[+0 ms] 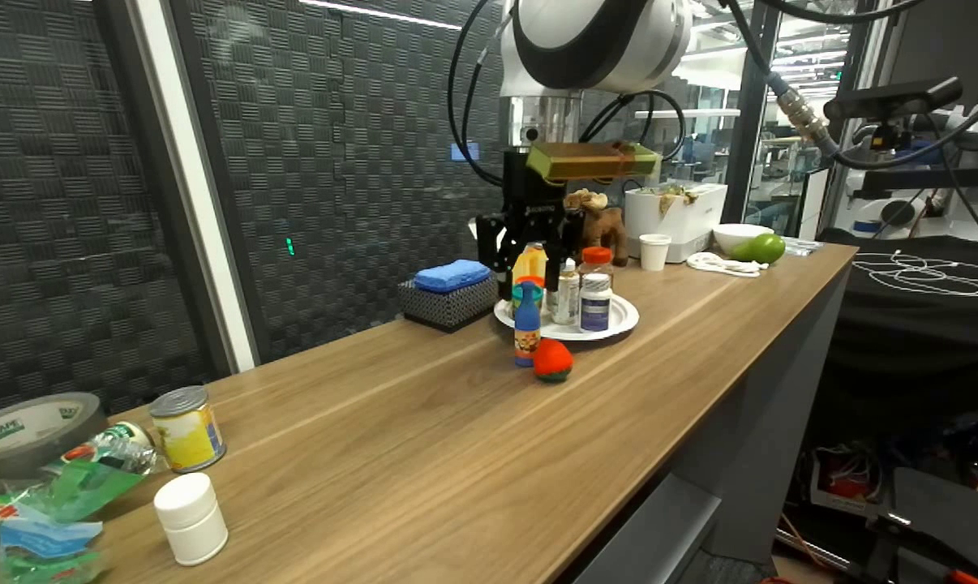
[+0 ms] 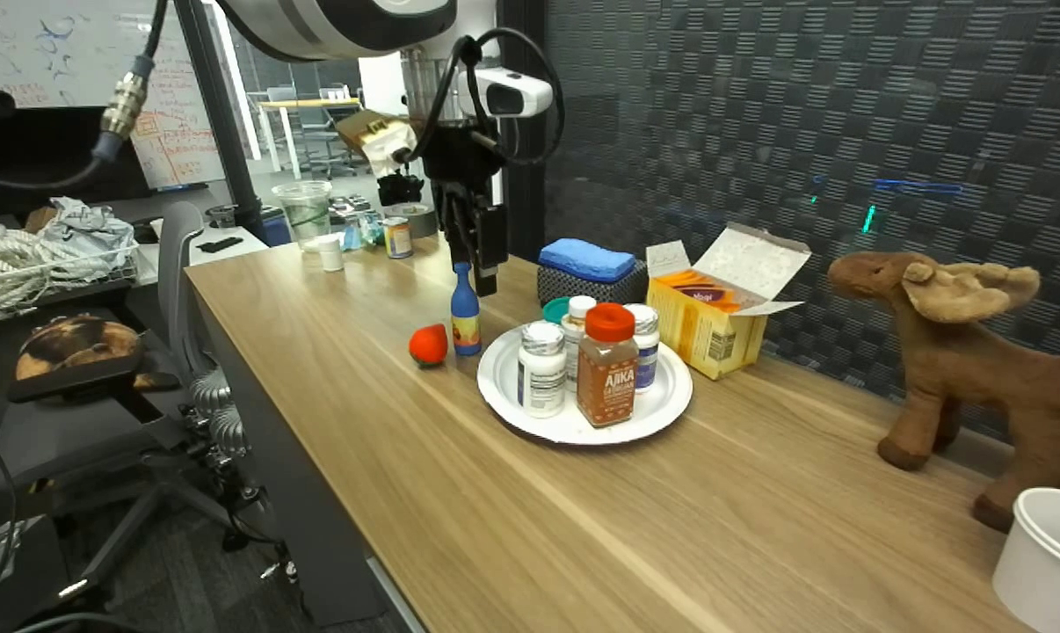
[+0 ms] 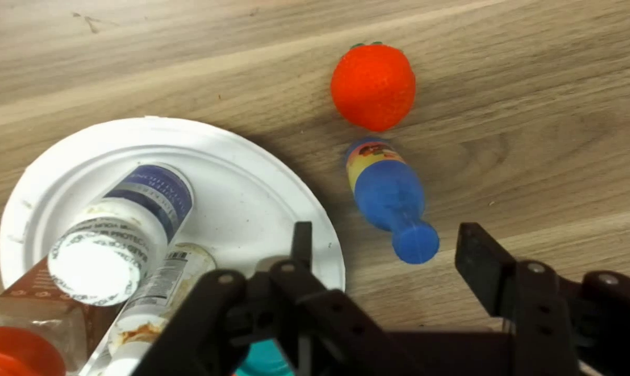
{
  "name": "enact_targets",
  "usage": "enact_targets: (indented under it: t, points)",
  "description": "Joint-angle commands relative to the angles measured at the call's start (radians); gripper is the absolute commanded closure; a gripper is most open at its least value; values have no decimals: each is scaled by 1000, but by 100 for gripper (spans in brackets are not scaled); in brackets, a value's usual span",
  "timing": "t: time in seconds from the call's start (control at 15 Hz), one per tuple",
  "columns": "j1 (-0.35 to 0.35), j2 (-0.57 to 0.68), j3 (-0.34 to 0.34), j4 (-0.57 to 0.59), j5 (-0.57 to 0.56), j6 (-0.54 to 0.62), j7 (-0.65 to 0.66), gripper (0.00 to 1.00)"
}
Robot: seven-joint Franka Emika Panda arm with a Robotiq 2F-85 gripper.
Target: Place the containers and the orange toy on the white plate
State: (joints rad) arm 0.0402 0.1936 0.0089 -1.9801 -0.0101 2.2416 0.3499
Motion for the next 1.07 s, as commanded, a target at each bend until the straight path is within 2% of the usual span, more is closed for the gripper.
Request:
enact_targets:
  t: [0.0,0.27,0.4,0.53,1.0]
  points:
    - [11,-23,-8,0,-9,-24,29,58]
    - [15,-60,-9,-16,-26,-46,62,89]
    - [15,-74,-6,-12,-27,-60,69,100]
    - [12,-85,-8,-1,-36,-73,78,95]
    - [-6,-90,-35,34,-138,-93,115,95]
